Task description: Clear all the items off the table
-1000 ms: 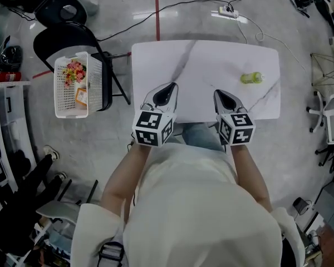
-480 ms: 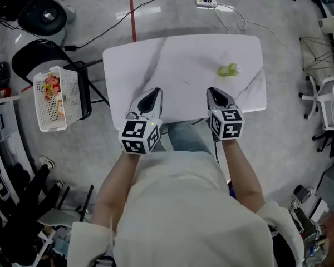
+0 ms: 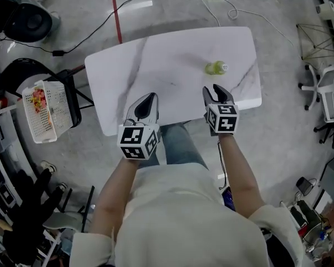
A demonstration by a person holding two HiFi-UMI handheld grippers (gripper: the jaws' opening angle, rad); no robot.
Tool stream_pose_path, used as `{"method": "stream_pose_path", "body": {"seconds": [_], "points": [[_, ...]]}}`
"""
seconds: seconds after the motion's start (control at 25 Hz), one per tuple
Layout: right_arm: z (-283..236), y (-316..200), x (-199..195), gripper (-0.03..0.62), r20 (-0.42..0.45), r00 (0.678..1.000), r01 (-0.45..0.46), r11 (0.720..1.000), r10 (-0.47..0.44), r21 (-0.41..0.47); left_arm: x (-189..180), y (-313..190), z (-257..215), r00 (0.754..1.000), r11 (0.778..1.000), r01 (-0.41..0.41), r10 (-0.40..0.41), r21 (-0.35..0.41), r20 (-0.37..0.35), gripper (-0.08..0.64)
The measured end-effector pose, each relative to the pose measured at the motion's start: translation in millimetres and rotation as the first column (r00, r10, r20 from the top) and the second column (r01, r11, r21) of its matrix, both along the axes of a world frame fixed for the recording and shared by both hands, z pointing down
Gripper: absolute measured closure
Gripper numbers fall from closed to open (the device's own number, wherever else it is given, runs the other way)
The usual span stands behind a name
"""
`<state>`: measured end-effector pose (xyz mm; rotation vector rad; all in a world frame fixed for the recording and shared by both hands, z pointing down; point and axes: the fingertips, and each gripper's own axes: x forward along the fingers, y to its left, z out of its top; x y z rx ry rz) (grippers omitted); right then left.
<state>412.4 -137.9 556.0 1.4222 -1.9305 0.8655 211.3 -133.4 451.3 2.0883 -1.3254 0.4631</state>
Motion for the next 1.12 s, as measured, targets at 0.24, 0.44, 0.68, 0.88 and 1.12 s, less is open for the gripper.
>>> {"method": "stream_pose_path", "body": {"seconds": [0.24,0.44,0.68,0.88,1.12], "points": [[47.6,-10.1,27.6,0.389,-0.019,0.999,-0.045,0.997,0.044,-0.058,27.6,-16.4,32.5,0.999,1.000,-0.012,0.013,-0.029,0.038,0.551],[80.8,-15.3,43.7,0.341,-0.017,0.997,-0.082,0.993,0.081,-0.088,46.0,-27.2,55.4,0.998,0.998,-0.027,0.030,-0.052,0.052,0.551],[117.1,-27.4,58.4,0.299,-0.015,0.995,-0.097,0.990,0.096,-0.100,53.4,-37.1,76.6,0.998,0.997,0.003,0.002,-0.083,0.063,0.551],[138.1,-43.6,68.1,0.281,-0.018,0.992,-0.123,0.987,0.122,-0.103,61.5,-40.5,89.0,0.997,0.995,-0.004,0.011,-0.100,0.071,0.551],[161.8,-56.1,69.1,0.255,-0.017,0.991,-0.137,0.986,0.136,-0.100,67.1,-38.6,107.4,0.997,0.992,0.007,0.003,-0.128,0.079,0.551]]}}
